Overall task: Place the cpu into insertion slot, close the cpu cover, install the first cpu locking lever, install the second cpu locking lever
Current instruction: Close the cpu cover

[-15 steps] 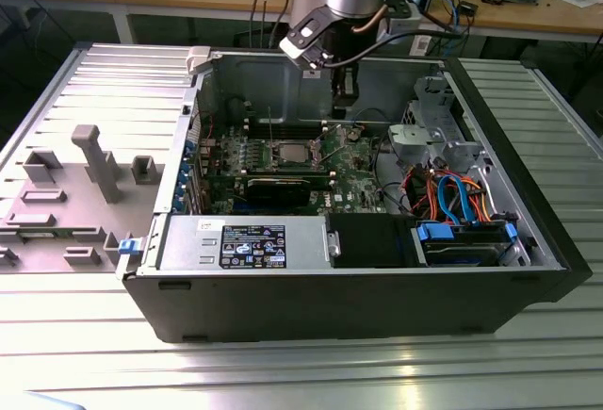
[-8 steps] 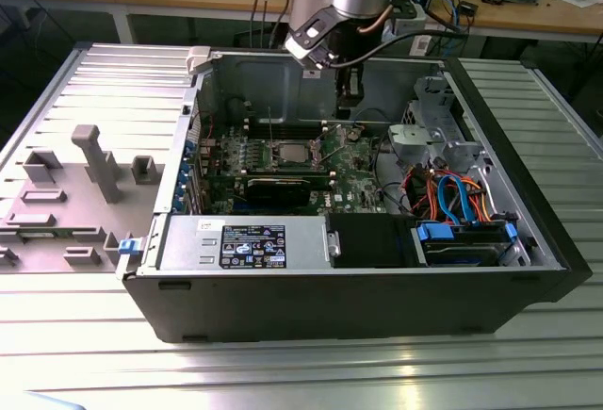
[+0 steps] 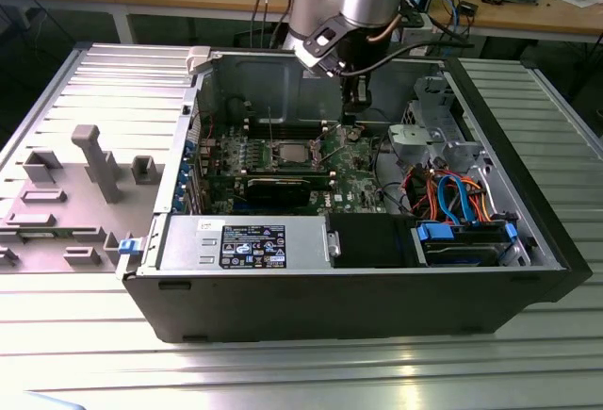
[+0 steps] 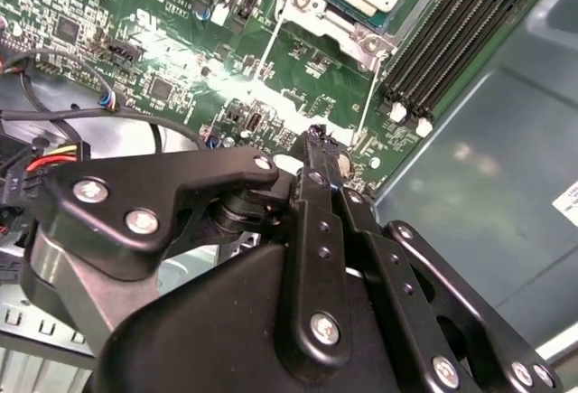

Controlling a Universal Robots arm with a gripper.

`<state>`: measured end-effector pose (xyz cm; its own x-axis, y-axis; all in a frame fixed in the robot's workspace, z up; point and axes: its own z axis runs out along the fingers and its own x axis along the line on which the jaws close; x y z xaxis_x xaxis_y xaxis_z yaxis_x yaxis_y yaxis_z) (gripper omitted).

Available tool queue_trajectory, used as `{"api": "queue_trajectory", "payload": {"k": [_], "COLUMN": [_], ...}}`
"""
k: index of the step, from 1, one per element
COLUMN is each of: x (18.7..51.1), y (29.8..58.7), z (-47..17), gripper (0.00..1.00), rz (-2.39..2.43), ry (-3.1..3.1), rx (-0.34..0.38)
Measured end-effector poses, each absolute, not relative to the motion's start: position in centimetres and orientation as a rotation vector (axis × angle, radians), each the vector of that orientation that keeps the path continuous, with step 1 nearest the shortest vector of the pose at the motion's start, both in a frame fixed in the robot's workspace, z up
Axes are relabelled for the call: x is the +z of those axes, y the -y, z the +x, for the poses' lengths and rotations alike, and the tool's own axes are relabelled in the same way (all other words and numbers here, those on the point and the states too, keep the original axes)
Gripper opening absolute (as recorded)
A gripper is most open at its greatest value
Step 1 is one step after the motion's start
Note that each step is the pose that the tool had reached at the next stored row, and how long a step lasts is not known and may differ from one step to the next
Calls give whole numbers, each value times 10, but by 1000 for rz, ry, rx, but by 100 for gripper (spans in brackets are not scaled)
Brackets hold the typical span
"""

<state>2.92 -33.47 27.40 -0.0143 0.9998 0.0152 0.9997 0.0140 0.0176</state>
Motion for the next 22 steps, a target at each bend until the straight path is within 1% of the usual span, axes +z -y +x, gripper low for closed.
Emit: {"api": "queue_trajectory", "payload": {"k": [16, 22], "x": [251, 250], "y": [335, 335], "z": [49, 49], "gripper": [11, 11], "rz": [2214, 2214], "ry": [-2251, -2252], "rx": [10, 10]}}
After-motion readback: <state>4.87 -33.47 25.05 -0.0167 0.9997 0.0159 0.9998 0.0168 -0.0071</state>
